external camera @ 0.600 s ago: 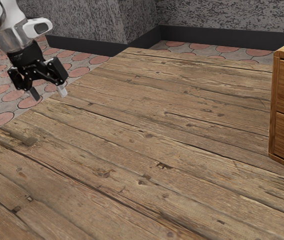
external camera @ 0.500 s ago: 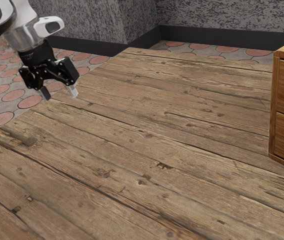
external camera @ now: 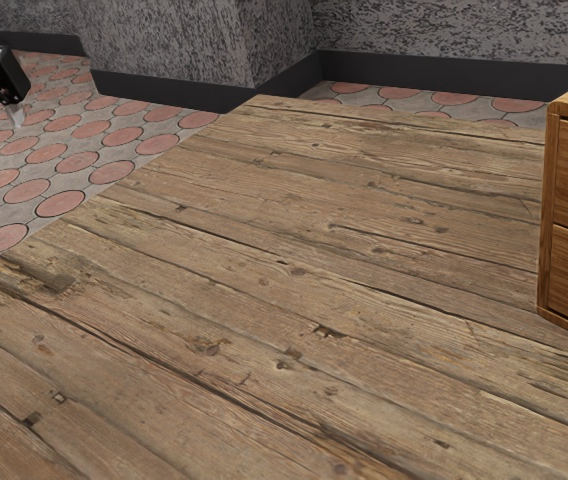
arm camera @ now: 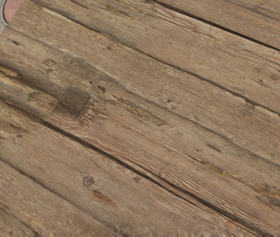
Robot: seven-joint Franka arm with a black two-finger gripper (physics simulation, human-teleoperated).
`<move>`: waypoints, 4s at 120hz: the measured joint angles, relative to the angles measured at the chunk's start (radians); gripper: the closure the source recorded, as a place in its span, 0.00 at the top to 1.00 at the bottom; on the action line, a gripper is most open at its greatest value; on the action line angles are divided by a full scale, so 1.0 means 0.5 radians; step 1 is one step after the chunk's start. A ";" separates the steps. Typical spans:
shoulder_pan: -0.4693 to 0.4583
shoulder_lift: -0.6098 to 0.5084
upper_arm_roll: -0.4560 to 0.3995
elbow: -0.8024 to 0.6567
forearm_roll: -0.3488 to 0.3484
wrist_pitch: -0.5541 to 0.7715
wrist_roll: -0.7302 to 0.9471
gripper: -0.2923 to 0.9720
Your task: Pull the drawer handle with one arm to open the drawer
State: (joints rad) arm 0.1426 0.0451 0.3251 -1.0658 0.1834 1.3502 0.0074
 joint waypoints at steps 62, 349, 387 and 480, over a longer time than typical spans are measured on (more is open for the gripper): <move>-0.610 0.118 -0.159 -0.377 0.010 0.303 0.132 0.75; -1.208 0.837 -1.157 -0.151 0.691 1.894 2.281 0.75; -1.204 0.966 -1.125 -0.087 0.728 2.220 2.360 0.75; -1.173 1.159 -1.083 0.292 0.710 1.659 2.454 0.75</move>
State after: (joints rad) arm -0.4438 0.6245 -0.2162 -0.9197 0.5385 2.1798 1.2342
